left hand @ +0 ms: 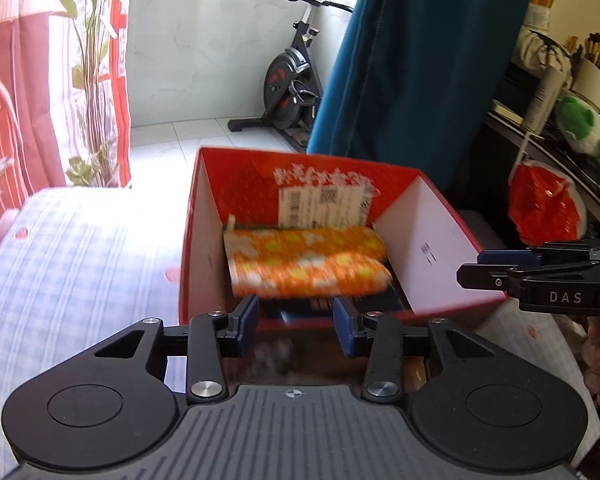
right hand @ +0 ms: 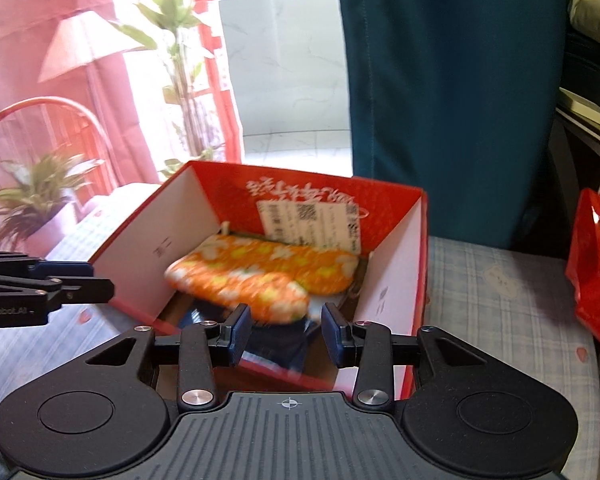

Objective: Organize soft objects

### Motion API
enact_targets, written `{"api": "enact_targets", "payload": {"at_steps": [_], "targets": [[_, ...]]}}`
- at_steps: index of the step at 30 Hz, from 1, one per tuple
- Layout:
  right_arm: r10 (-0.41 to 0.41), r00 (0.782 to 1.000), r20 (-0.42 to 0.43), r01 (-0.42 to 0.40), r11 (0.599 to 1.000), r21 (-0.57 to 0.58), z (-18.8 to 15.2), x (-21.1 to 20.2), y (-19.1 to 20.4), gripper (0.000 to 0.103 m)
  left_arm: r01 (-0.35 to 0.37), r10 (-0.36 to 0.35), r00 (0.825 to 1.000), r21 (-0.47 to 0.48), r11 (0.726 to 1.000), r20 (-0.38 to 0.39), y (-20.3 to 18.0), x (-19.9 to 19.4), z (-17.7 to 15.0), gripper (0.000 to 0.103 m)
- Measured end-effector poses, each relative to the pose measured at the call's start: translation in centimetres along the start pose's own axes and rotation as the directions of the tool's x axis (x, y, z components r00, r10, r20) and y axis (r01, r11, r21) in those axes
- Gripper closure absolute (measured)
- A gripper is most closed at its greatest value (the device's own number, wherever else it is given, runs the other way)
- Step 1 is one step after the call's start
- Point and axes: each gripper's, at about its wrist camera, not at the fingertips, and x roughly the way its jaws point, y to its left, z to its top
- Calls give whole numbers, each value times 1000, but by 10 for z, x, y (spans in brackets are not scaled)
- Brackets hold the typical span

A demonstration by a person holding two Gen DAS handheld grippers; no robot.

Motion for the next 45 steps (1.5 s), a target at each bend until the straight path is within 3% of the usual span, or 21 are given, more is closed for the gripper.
{"api": "enact_targets", "payload": {"at_steps": [7,14,16,21,30,36,40,45], "targets": [[47,999,9,-47,999,-8,-41,-30,21,67,31,-31,999,-4,999,-31,-8,-16,-38,60],[38,999,-4,-38,999,7,-78,-41,32,62,43,-43,997,10,999,-65,-11,-20,-65,59],[28,999,-15,-28,999,19,-86,-43,29,59,39,-39,997,3,999,-73,-9,-18,-68,59],[-18,998,-55,19,999,25,-106,-40,21,53,34,-35,997,-15,999,-64,0,-12,-71,43],[-57,991,-122,65,996,62,-129,-20,11,43,27,-29,995,-20,999,-91,1,14,-68,43],[-21,989,-143,34,996,87,-130,-5,8,45,29,-32,995,-32,999,-99,4,19,-71,43],[1,989,-147,11,997,78,-127,4,12,53,28,-33,994,-51,998,-106,9,22,-74,43],[9,989,-148,1,998,68,-124,12,16,55,22,-29,993,-65,998,-113,14,26,-74,42]]}}
